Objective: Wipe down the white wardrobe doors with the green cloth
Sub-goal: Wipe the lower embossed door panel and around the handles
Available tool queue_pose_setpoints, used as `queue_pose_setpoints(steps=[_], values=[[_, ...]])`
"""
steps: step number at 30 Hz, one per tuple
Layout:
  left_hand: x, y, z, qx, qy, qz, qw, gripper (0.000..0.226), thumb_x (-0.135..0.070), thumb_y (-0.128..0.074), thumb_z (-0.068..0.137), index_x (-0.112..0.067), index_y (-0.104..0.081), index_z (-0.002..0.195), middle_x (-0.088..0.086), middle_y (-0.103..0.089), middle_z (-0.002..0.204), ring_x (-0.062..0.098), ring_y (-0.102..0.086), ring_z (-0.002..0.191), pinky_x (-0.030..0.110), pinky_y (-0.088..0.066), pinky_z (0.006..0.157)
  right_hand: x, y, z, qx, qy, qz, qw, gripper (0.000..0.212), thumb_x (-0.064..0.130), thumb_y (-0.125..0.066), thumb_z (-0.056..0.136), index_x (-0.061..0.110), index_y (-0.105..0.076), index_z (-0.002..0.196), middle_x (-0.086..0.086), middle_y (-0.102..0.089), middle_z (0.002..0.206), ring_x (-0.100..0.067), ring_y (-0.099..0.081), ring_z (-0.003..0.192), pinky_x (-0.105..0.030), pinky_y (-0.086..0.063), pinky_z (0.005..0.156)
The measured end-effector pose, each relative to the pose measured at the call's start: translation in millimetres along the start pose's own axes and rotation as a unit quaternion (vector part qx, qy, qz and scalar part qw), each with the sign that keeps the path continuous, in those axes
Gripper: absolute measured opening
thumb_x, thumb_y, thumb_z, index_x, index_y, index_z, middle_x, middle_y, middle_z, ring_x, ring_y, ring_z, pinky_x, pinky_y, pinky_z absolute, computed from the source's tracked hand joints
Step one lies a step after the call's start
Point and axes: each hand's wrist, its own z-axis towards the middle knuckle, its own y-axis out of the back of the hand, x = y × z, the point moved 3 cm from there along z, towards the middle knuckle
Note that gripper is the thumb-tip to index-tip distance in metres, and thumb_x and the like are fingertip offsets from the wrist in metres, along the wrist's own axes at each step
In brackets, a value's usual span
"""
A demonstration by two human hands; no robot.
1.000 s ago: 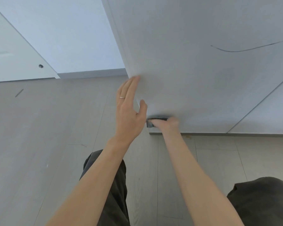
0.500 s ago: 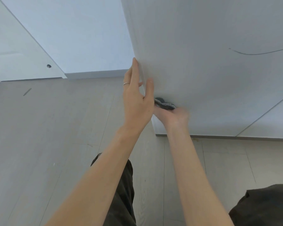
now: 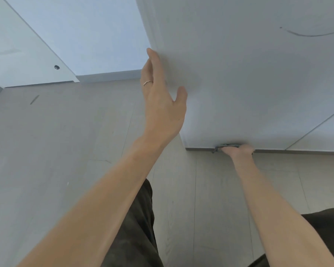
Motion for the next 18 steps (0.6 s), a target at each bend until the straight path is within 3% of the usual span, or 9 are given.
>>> queue_pose_setpoints(steps=[4, 6, 10, 14, 16, 17, 18], values=[[-2.9, -3.9, -0.5, -0.005, 0.013, -0.001, 1.0, 0.099, -0.003, -0.061, 0.095, -0.015, 0.007, 0.167, 0.008, -0.018, 0.166, 0.023, -0.021, 0.155, 0.047, -0.029, 0.126, 24.3, 8.9, 0.4, -0.047, 0.042, 0.028, 0.998, 0.063, 0.05, -0.018, 0.102, 0.024, -0.045, 0.153, -0.005, -0.041, 0.159, -0.033, -0.039, 0.145, -0.061, -0.022, 0.12], [-3.2, -5.0, -0.6, -0.003, 0.017, -0.001, 1.0, 0.1, -0.003, -0.061, 0.095, -0.016, 0.009, 0.166, 0.008, -0.017, 0.167, 0.023, -0.019, 0.156, 0.046, -0.028, 0.127, 2.9, 3.6, 1.2, -0.032, 0.024, 0.03, 0.999, 0.061, 0.046, -0.019, 0.103, 0.022, -0.044, 0.153, -0.007, -0.042, 0.159, -0.033, -0.042, 0.144, -0.058, -0.027, 0.12], [-1.5, -3.7, -0.3, 0.007, 0.012, 0.01, 1.0, 0.101, -0.003, -0.06, 0.095, -0.017, 0.011, 0.166, 0.009, -0.014, 0.168, 0.024, -0.017, 0.157, 0.048, -0.027, 0.127, -70.9, -24.9, -11.7, 0.051, -0.067, 0.029, 0.996, 0.053, 0.035, -0.028, 0.099, 0.019, -0.061, 0.138, -0.013, -0.061, 0.14, -0.037, -0.055, 0.131, -0.06, -0.035, 0.115], [0.4, -3.2, -0.6, 0.011, 0.006, 0.019, 1.0, 0.101, -0.002, -0.059, 0.095, -0.016, 0.011, 0.166, 0.008, -0.014, 0.168, 0.026, -0.017, 0.156, 0.049, -0.026, 0.127, -66.4, -39.8, -20.3, 0.01, -0.056, -0.005, 0.998, 0.052, 0.023, -0.028, 0.098, 0.015, -0.062, 0.136, -0.012, -0.059, 0.144, -0.035, -0.052, 0.134, -0.055, -0.032, 0.118], [0.5, -5.0, -1.1, 0.007, 0.011, 0.016, 1.0, 0.102, -0.002, -0.059, 0.094, -0.017, 0.012, 0.166, 0.007, -0.013, 0.168, 0.026, -0.017, 0.156, 0.048, -0.026, 0.127, -33.7, -33.4, -35.8, -0.005, 0.021, -0.129, 0.991, 0.048, 0.027, -0.034, 0.101, 0.012, -0.057, 0.141, -0.02, -0.053, 0.147, -0.04, -0.049, 0.136, -0.054, -0.034, 0.117], [0.1, -6.2, -1.0, 0.004, 0.014, 0.011, 1.0, 0.102, -0.002, -0.058, 0.094, -0.018, 0.012, 0.166, 0.007, -0.013, 0.168, 0.026, -0.016, 0.156, 0.048, -0.026, 0.127, -14.3, -25.6, -48.8, -0.018, 0.061, -0.242, 0.968, 0.042, 0.028, -0.046, 0.1, 0.009, -0.057, 0.136, -0.029, -0.054, 0.137, -0.047, -0.052, 0.127, -0.051, -0.042, 0.11], [-0.8, -7.5, -1.6, 0.001, 0.016, 0.005, 1.0, 0.103, -0.001, -0.058, 0.094, -0.018, 0.013, 0.166, 0.007, -0.013, 0.169, 0.025, -0.015, 0.156, 0.047, -0.026, 0.127, 5.6, -15.1, -58.9, -0.062, 0.105, -0.371, 0.921, 0.034, 0.024, -0.06, 0.095, 0.006, -0.058, 0.124, -0.031, -0.055, 0.117, -0.049, -0.055, 0.111, -0.048, -0.049, 0.098]])
